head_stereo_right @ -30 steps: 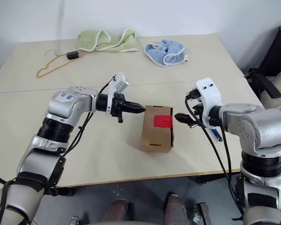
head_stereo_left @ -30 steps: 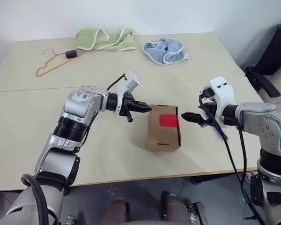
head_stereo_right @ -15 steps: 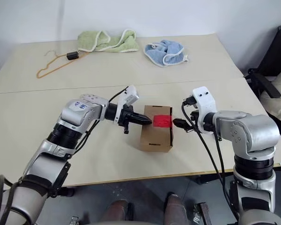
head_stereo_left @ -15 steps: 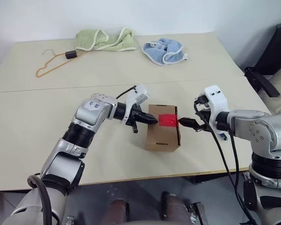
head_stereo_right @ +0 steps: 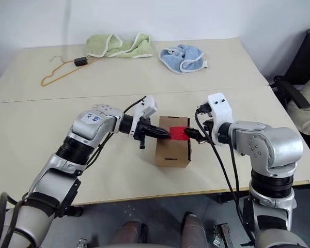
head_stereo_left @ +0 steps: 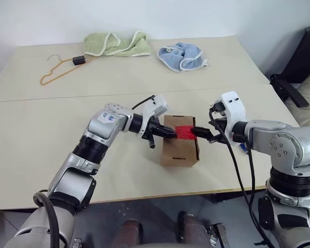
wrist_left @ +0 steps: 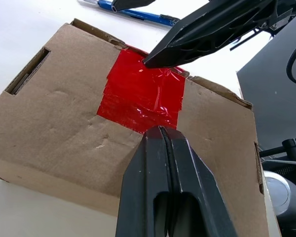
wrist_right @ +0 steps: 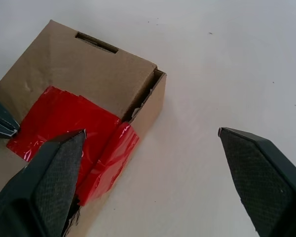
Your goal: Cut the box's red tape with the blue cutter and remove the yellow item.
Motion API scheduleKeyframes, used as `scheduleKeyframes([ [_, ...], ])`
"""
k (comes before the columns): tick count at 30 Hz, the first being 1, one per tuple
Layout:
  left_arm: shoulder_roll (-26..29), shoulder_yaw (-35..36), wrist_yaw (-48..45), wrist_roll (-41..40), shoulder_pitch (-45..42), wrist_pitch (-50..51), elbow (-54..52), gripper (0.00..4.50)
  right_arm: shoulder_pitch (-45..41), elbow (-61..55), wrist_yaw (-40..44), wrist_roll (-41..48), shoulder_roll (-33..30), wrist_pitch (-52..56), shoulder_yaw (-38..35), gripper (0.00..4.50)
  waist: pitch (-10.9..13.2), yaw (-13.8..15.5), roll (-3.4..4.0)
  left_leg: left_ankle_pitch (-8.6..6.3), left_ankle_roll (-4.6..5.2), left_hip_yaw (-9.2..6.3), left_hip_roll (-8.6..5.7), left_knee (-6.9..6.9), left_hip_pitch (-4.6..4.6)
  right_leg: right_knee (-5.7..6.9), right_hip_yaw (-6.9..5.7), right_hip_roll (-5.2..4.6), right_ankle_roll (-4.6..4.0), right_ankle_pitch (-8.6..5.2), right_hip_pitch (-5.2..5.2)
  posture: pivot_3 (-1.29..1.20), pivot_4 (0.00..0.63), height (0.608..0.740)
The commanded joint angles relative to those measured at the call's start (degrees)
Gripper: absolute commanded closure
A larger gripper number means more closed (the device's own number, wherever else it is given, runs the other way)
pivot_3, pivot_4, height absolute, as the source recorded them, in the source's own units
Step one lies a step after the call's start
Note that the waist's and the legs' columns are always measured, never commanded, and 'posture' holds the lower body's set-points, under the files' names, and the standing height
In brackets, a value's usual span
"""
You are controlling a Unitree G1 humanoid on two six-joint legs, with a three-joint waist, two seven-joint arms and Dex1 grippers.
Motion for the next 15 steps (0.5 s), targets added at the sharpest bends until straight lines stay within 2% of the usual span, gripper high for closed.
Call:
scheduleKeyframes([
  [1, -0.2, -0.1, 0.0, 0.6, -0.6, 0.2, 0.1, 4.5, 0.8, -1.9, -0.2, 0.4, -0.6, -0.1, -0.3, 0.03, 0.0, 0.0, 0.0, 0.0, 0.0, 0.0, 0.0, 0.0, 0.0, 0.0, 0.0, 0.0, 0.0, 0.0, 0.0, 0.0, 0.15, 0.74],
  [15, 0.3, 0.2, 0.0, 0.8, -0.6, 0.8, 0.0, 4.5, 7.6, 0.4, 1.5, 0.7, -5.6, -4.4, -0.3, 0.03, -0.1, 0.6, 0.0, 0.0, 0.01, 0.0, 0.0, 0.02, 0.07, 0.02, 0.01, 0.0, 0.0, 0.0, 0.08, 0.0, 0.15, 0.74],
])
